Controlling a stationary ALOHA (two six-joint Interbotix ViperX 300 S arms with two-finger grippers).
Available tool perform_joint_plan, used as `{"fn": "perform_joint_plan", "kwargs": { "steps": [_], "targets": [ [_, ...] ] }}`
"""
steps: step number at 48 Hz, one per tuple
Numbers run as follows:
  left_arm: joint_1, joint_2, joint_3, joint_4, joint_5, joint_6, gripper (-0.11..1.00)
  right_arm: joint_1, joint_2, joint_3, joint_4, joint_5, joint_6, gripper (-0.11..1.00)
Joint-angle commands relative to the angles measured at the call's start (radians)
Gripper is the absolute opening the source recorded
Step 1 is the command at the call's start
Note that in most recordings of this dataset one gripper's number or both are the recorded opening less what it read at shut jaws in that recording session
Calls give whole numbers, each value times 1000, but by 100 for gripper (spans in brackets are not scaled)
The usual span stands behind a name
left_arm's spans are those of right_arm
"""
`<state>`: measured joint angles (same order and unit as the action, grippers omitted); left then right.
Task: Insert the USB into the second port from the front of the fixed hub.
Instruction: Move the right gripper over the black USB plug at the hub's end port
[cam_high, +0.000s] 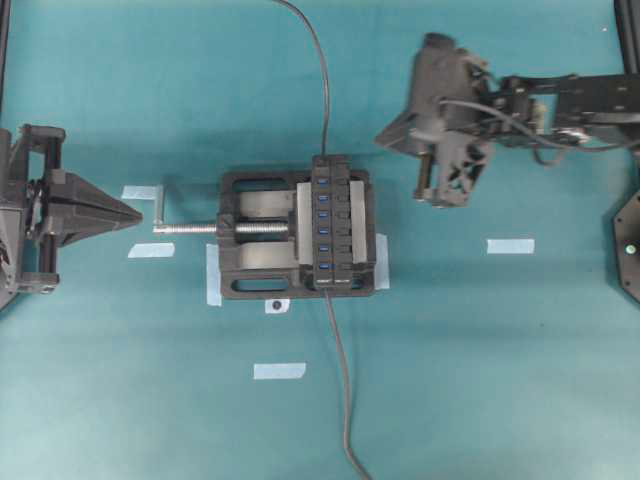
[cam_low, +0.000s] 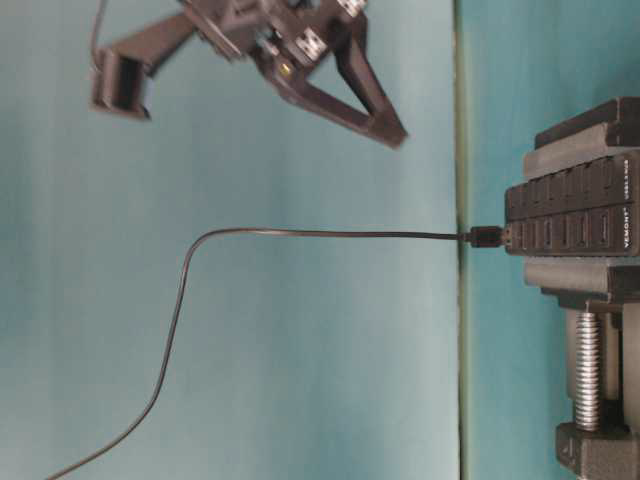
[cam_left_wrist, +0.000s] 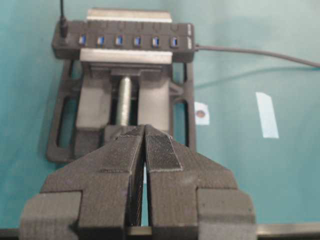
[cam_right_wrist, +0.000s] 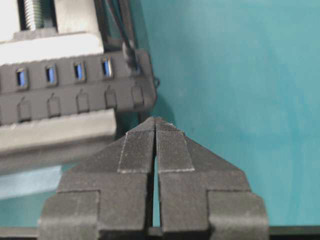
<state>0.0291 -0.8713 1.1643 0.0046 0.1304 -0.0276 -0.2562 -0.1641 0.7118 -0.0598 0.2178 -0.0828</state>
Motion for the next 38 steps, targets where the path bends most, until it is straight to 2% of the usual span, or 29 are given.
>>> {"fn": "perform_joint_plan", "kwargs": {
  "steps": [1,21,38],
  "targets": [
    [2,3,-14,2,-5,-2,0,0,20,-44,0,-18,-14,-1],
    [2,3,-8,3,-5,0,0,15,138,-97,0,-64,-23,-1],
    [2,2,-8,3,-5,0,0,25,167,-118,0,-64,-21,-1]
  ]
}}
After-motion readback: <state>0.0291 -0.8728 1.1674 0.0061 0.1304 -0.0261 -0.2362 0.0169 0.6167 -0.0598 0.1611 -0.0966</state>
